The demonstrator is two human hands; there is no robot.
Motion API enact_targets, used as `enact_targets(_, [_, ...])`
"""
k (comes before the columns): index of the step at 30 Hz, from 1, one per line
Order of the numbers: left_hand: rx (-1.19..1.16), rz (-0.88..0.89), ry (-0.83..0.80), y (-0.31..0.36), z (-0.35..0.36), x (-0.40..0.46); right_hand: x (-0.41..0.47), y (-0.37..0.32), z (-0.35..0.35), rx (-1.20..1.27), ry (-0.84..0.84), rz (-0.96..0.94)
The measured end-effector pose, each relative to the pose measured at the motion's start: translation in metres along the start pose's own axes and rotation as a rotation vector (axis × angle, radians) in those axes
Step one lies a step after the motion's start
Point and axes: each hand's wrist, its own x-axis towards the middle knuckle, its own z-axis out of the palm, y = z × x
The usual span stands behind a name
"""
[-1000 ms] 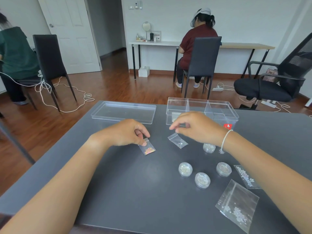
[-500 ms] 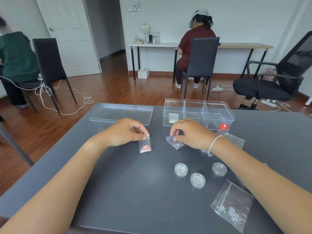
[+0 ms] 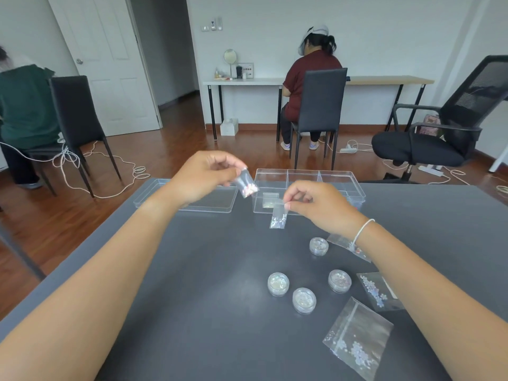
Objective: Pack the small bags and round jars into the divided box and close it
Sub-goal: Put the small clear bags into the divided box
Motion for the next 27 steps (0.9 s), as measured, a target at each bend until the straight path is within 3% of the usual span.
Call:
enact_targets(6, [0.051,0.046,0.039,0.009,0.016,0.046,0.001,0.001,-0.014,0.097,0.198,-0.001])
enact_targets(11, [0.242,-0.005,-0.08,0.001,0.036,0.068,0.001,0.007,-0.024,0.151,0.337,0.021])
enact_targets(18, [0.499,-0.131,-0.343,-0.008,0.049,0.077,0.003,0.019,-0.028,0.124,0.331,0.068])
enact_targets(27, [0.555,-0.067,-0.277,-0.021,0.056,0.076,0.002,0.018,-0.027,0.111,0.316,0.083])
